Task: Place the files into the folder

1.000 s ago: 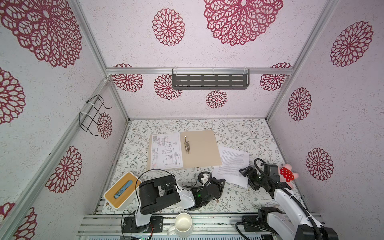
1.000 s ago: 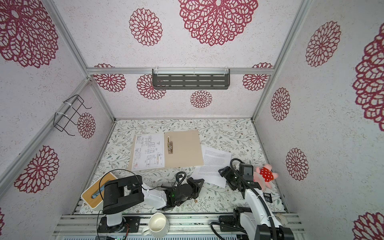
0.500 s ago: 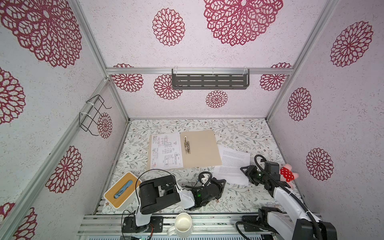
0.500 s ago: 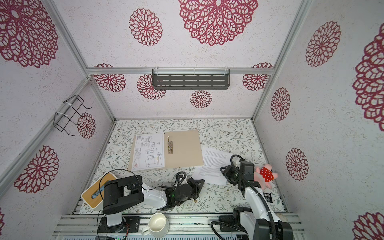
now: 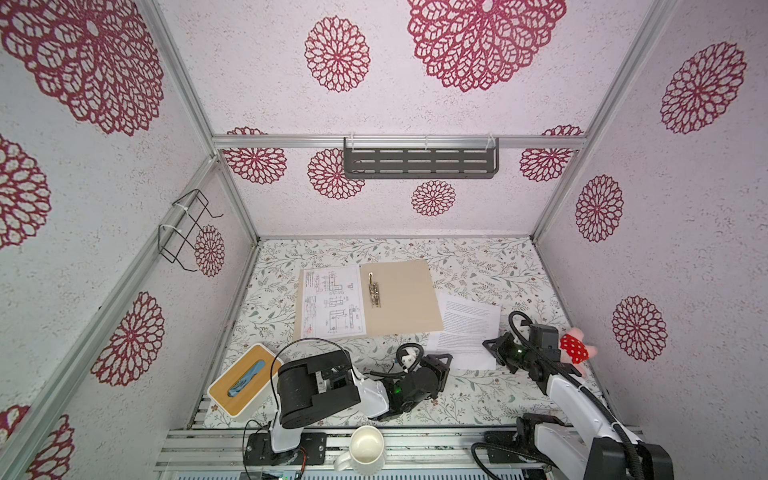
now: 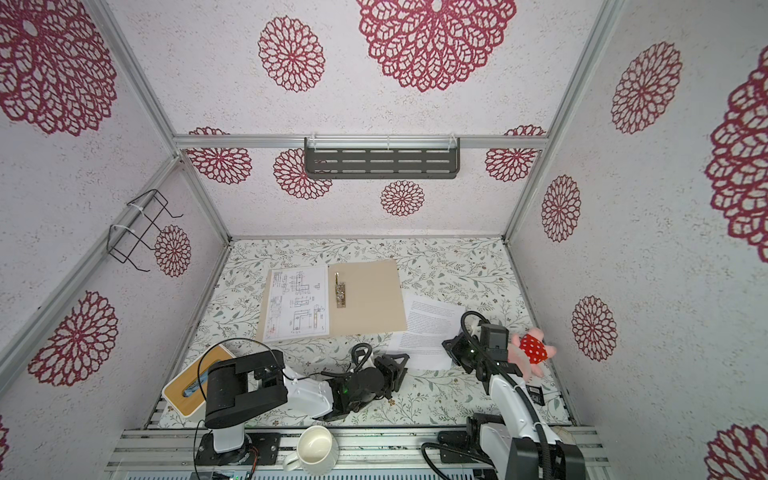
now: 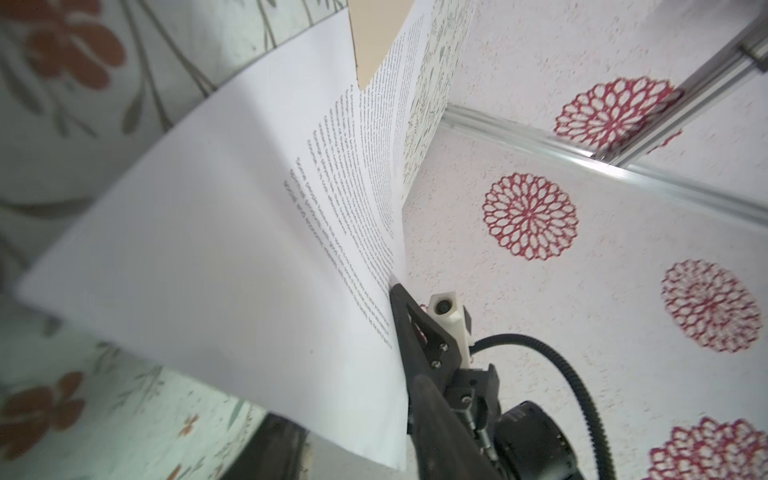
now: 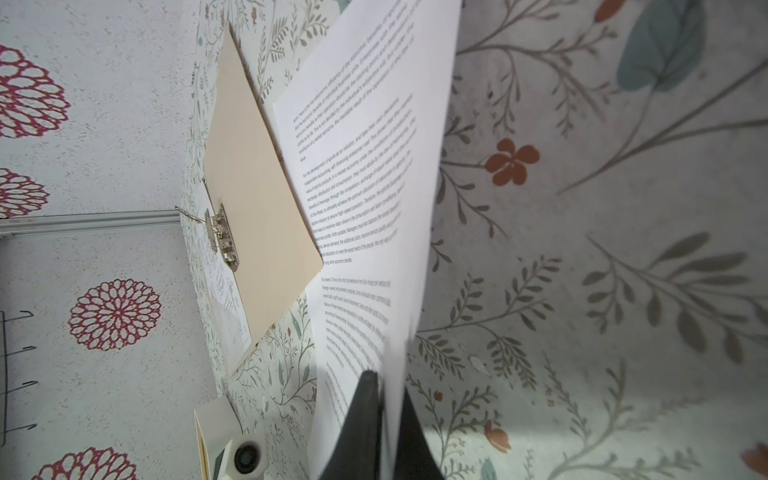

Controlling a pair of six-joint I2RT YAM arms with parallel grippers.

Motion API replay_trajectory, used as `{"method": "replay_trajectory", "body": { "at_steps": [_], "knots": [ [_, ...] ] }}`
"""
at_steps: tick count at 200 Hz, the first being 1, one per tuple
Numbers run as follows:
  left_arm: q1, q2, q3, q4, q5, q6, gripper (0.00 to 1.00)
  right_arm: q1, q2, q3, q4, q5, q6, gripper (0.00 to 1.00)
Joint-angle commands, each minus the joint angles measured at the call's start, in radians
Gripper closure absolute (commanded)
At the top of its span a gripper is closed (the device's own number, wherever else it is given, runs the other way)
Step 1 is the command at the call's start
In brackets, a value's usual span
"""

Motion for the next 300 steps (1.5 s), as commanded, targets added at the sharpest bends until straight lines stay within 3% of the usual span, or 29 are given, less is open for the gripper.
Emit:
{"method": "replay_trajectory", "body": {
  "at_steps": [1, 59, 104, 147, 191, 196, 227, 262, 300],
  "knots": [
    [0.013, -0.053, -0.020, -0.036, -0.003, 0.009, 0.47, -0.009, -0.012, 0.054, -0.062, 0.029, -0.041, 0.91],
    [0.034, -0.067, -0.007, -0.065, 0.040, 0.028, 0.43, -0.012, -0.010, 0.069, -0.083, 0.021, -0.037, 0.89],
    [0.040, -0.102, -0.013, -0.094, 0.044, 0.048, 0.40, -0.012, -0.011, 0.072, -0.088, 0.019, -0.044, 0.97],
    [0.049, -0.209, -0.021, -0.234, 0.037, 0.101, 0.27, -0.013, -0.021, 0.105, -0.114, 0.027, -0.056, 1.00],
    [0.083, -0.346, -0.001, -0.457, 0.052, 0.162, 0.01, -0.013, -0.046, 0.201, -0.207, 0.075, -0.087, 1.00],
    [0.090, -0.364, 0.006, -0.491, 0.058, 0.174, 0.02, -0.013, -0.047, 0.212, -0.216, 0.080, -0.089, 1.00],
    [0.166, -0.467, 0.033, -0.672, 0.097, 0.255, 0.02, -0.011, -0.039, 0.299, -0.269, 0.096, -0.107, 1.00],
    [0.323, -0.551, 0.046, -0.808, 0.220, 0.379, 0.02, -0.004, -0.003, 0.442, -0.305, 0.110, -0.117, 1.00],
    [0.493, -0.592, 0.144, -1.070, 0.292, 0.570, 0.02, 0.087, 0.141, 0.642, -0.315, 0.130, -0.119, 1.00]
  ]
}}
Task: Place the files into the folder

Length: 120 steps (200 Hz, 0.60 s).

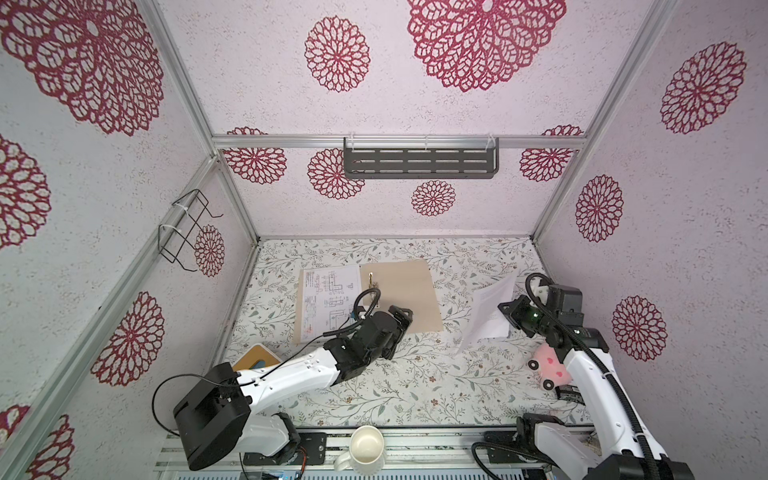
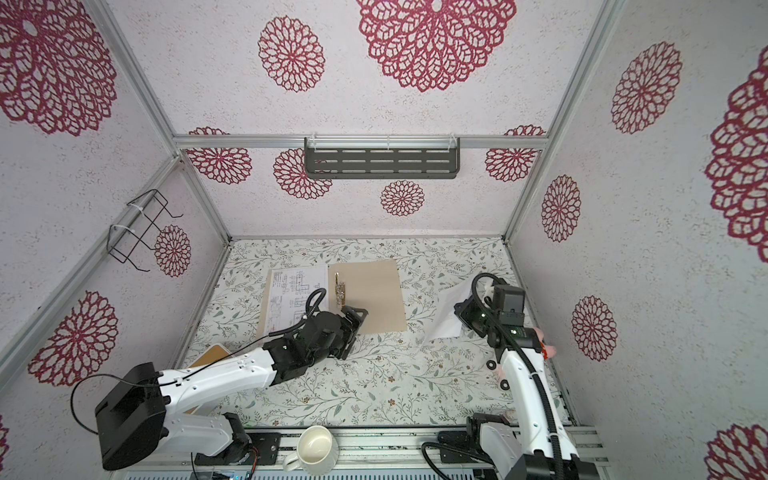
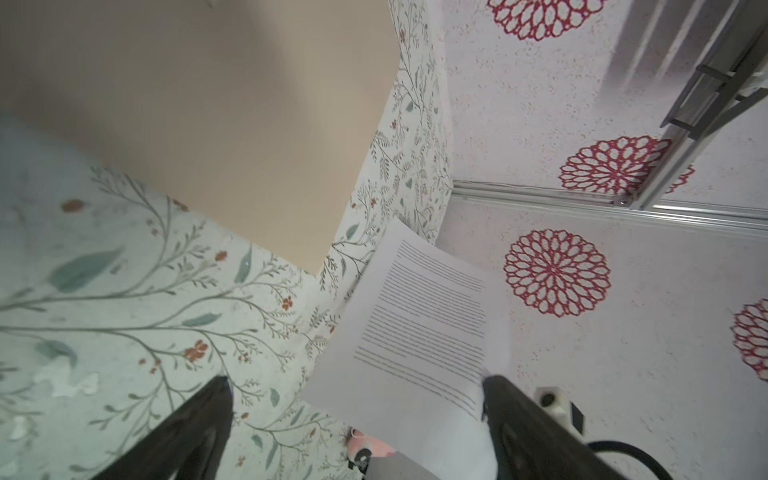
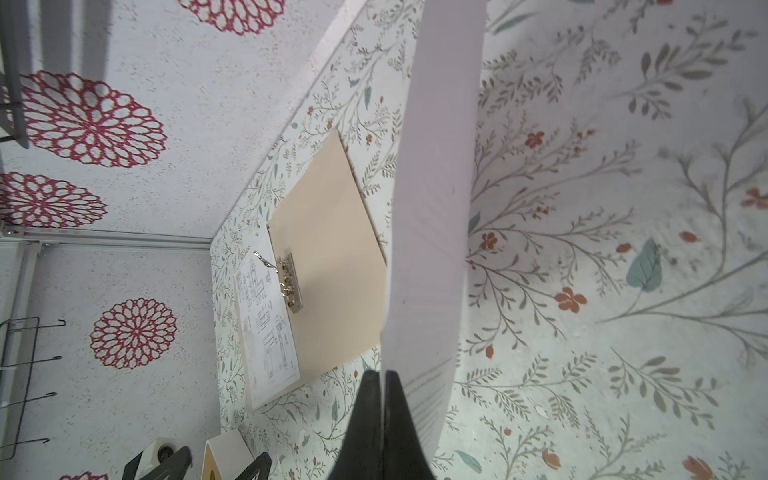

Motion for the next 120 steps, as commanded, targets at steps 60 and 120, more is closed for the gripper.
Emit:
{"method": "replay_trajectory", "body": {
  "at_steps": [60, 120],
  "knots": [
    [0.365, -0.028, 0.067, -0.260, 0.233, 0.309, 0.02, 0.324, 0.452, 0.482, 0.031, 0.087, -0.008, 1.00],
    [0.550, 0.119, 0.129, -0.219, 0.408, 0.398, 0.02, 0.389, 0.758, 0.942, -0.051, 0.021, -0.006, 1.00]
  ]
}}
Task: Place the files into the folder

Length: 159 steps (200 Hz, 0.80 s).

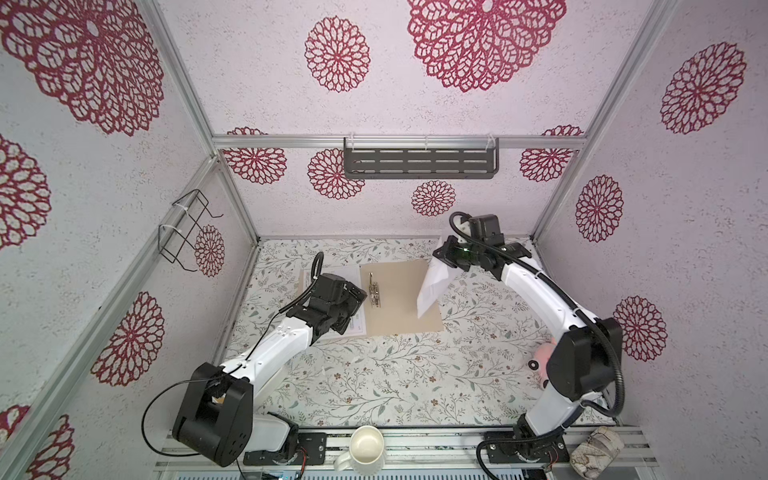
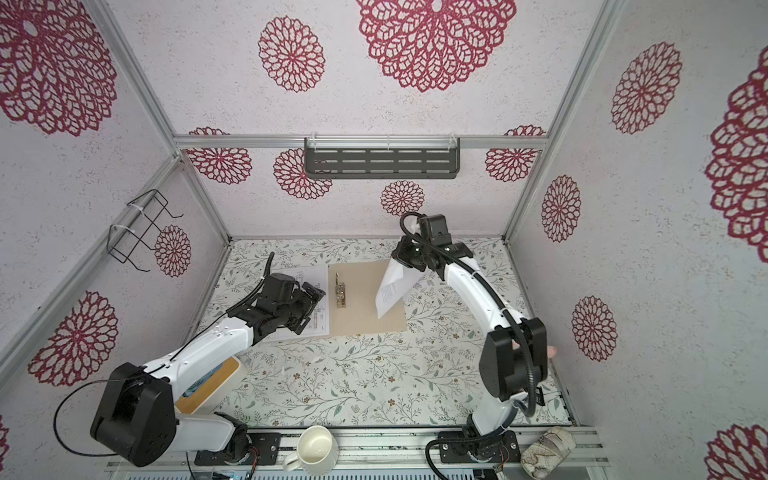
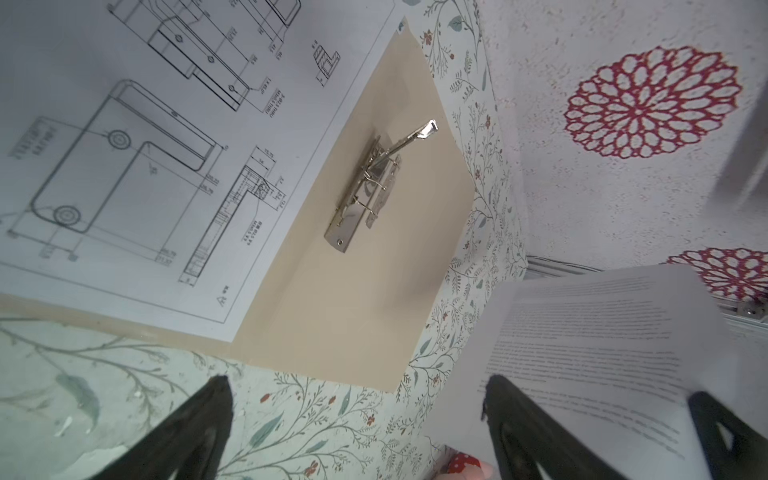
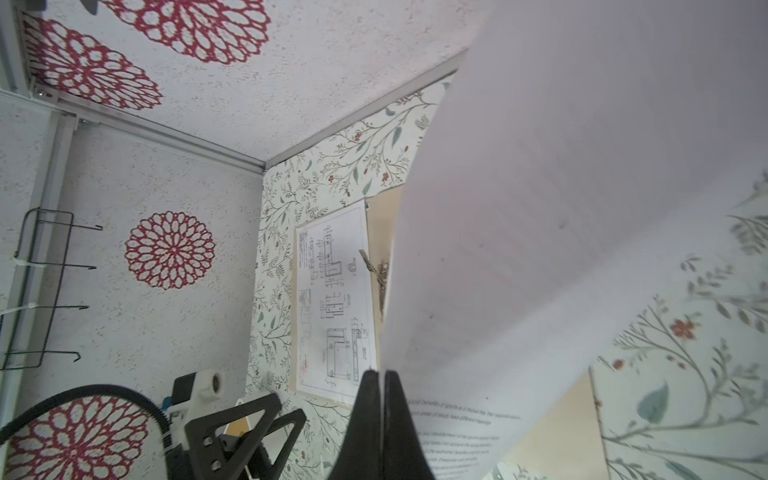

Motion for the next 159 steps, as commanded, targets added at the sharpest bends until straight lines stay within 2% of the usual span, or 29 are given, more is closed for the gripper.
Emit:
{"method": "replay_trajectory", "body": {
  "at_steps": [1, 31, 102, 130, 159],
  "knots": [
    [0.049, 0.051, 0.036, 0.014, 0.094, 0.059, 0.02, -0.008, 0.018, 0.138, -0.039, -0.021, 0.000, 1.00],
    [0.091, 0.115, 0.079, 0.025, 0.138, 0.070, 0.02, -0.040, 0.023, 0.094, 0.042, -0.059, 0.060, 1.00],
    [0.117, 0.229, 0.138, 0.069, 0.186, 0.054, 0.02, -0.050, 0.039, -0.433, 0.476, -0.094, 0.219, 1.00],
    [0.117, 0.265, 0.151, 0.085, 0.201, 0.048, 0.02, -0.047, 0.065, -0.506, 0.562, -0.082, 0.249, 1.00],
    [0.117, 0.273, 0.155, 0.085, 0.206, 0.048, 0.02, -0.047, 0.107, -0.508, 0.580, -0.100, 0.251, 1.00]
  ]
}}
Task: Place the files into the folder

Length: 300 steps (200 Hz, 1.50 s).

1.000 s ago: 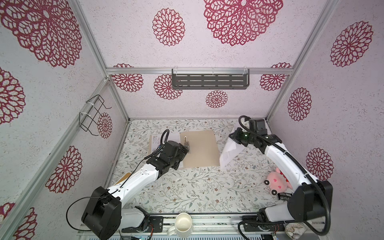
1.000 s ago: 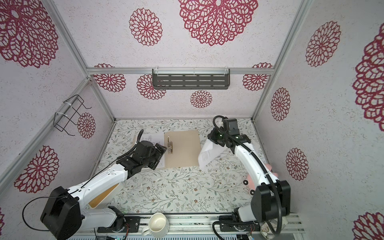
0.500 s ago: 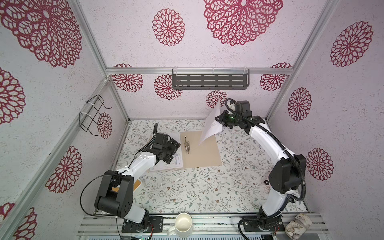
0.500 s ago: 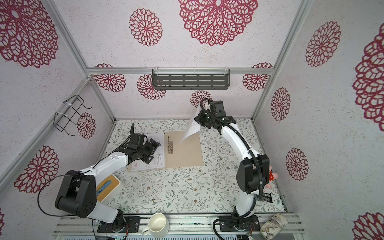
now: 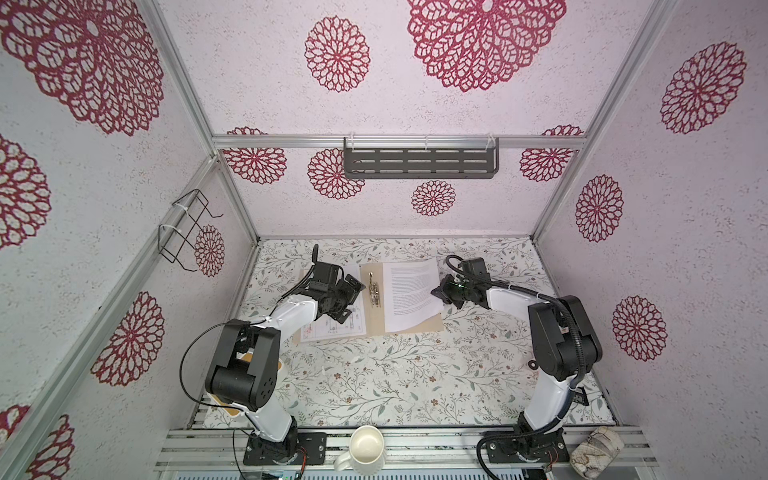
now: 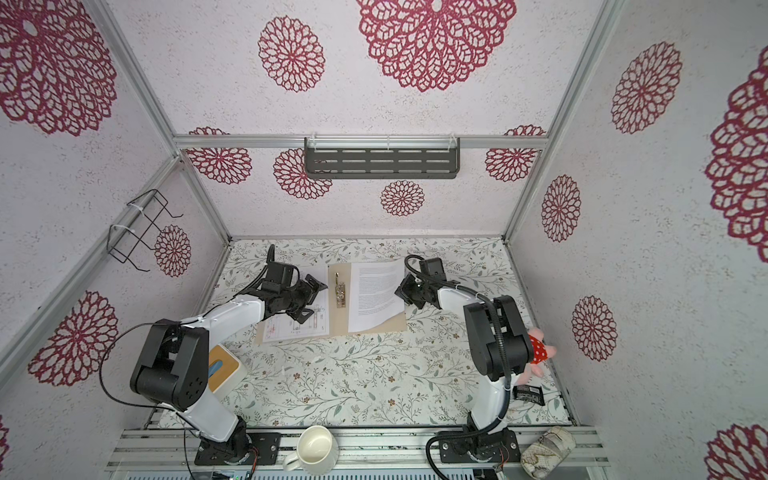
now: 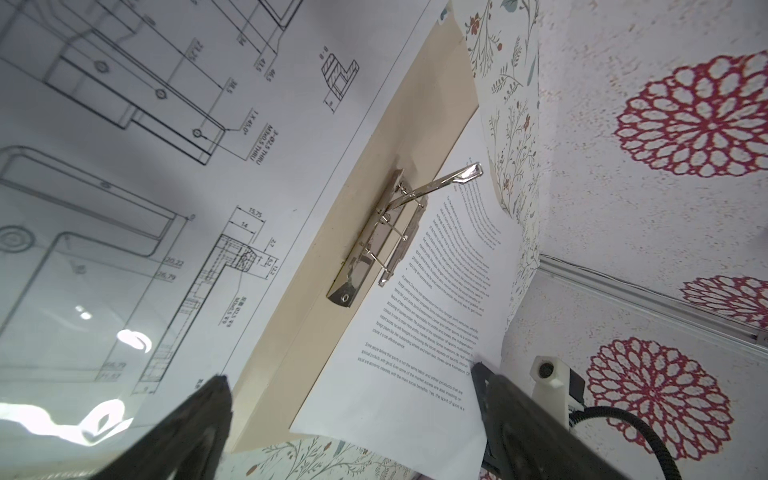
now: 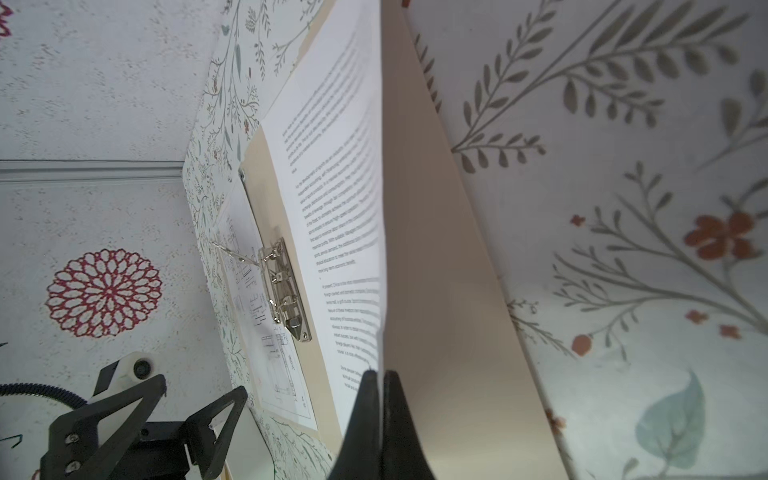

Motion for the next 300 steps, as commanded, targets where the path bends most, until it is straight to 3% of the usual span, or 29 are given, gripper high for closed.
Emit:
{"method": "replay_trajectory", "body": {
  "at_steps": [1, 143, 219, 246, 300],
  "knots": [
    [0.008, 0.006, 0.028, 0.026, 0.015, -0.001, 0.01, 0.004, 0.007, 0.022, 0.117, -0.020, 0.032, 1.00],
    [-0.051, 0.036, 0.016, 0.050, 0.024, -0.051, 0.02, -0.027, 0.058, 0.105, 0.214, -0.175, 0.343, 1.00],
    [-0.063, 0.050, 0.014, 0.075, 0.026, -0.066, 0.02, -0.020, 0.046, 0.004, 0.357, -0.161, 0.490, 1.00],
    [-0.064, 0.043, 0.006, 0.076, 0.022, -0.068, 0.02, -0.018, 0.043, -0.015, 0.373, -0.157, 0.471, 1.00],
    [-0.064, 0.033, -0.008, 0.089, 0.023, -0.070, 0.02, -0.020, 0.062, -0.045, 0.428, -0.201, 0.309, 1.00]
  ]
}}
